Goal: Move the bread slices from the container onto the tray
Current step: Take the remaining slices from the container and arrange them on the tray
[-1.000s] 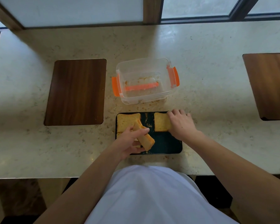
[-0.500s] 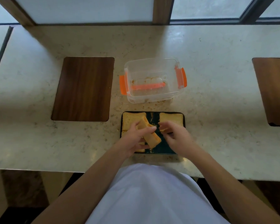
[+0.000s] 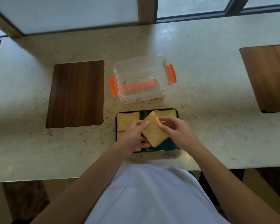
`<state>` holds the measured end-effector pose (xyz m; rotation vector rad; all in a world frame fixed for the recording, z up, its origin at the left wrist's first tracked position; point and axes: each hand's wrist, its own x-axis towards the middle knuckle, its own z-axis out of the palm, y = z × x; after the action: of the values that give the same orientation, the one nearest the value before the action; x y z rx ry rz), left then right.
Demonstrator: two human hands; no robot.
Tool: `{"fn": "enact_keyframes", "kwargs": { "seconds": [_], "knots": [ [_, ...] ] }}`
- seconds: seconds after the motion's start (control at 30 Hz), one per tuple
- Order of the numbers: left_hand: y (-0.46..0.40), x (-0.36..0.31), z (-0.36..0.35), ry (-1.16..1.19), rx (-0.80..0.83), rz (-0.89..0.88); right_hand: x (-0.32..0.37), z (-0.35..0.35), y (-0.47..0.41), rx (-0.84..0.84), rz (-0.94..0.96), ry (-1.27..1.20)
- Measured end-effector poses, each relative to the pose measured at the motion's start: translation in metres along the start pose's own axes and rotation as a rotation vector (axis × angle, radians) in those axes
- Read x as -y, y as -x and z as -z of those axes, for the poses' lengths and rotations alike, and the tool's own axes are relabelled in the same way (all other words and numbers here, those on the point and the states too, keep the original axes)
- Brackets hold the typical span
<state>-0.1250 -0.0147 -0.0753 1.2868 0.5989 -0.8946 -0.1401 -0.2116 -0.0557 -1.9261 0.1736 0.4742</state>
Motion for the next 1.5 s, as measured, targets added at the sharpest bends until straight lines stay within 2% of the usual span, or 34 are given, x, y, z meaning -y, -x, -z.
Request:
{"fn": "enact_keyframes", "kwargs": {
  "seconds": [0.17,0.37,0.63,0.77,0.9,0.97,1.03,1.07,1.13,1.2,1.4,1.5],
  "knots": [
    [0.000,0.005,-0.003,-0.063,0.032,-0.013,-0.020,0.008,0.006,0.053,-0.230,-0.320],
    [-0.002,0.009,-0.008,-0.077,0.005,-0.012,-0.037,0.010,0.006,0.037,-0.305,-0.412],
    [-0.008,0.020,-0.018,-0.084,-0.031,0.085,-0.071,0.013,0.002,-0.097,-0.329,-0.082],
    [-0.013,0.024,-0.018,-0.076,-0.085,0.118,-0.090,0.012,0.003,-0.104,-0.323,0.126],
    [-0.017,0.030,-0.018,0.082,-0.115,0.138,-0.099,0.011,0.002,-0.127,-0.317,0.167],
    [-0.021,0.034,-0.018,0.085,-0.113,0.145,-0.100,0.010,0.002,-0.137,-0.307,0.170],
    [-0.023,0.037,-0.023,-0.026,-0.122,0.172,-0.099,0.009,0.001,-0.139,-0.308,0.203],
    [-0.023,0.039,-0.026,-0.162,-0.149,0.169,-0.099,0.009,0.000,-0.135,-0.315,0.212],
    [-0.024,0.042,-0.028,-0.585,-0.227,0.062,-0.098,0.009,-0.002,-0.126,-0.348,0.172],
    [-0.025,0.041,-0.028,-0.825,-0.244,-0.064,-0.098,0.010,-0.003,-0.117,-0.374,0.130],
    [-0.027,0.026,-0.029,-0.884,-0.167,-0.064,-0.098,0.012,-0.005,-0.109,-0.394,0.123],
    [-0.030,0.029,-0.028,-0.805,-0.134,-0.009,-0.100,0.017,-0.004,-0.124,-0.379,0.132]
  ]
}}
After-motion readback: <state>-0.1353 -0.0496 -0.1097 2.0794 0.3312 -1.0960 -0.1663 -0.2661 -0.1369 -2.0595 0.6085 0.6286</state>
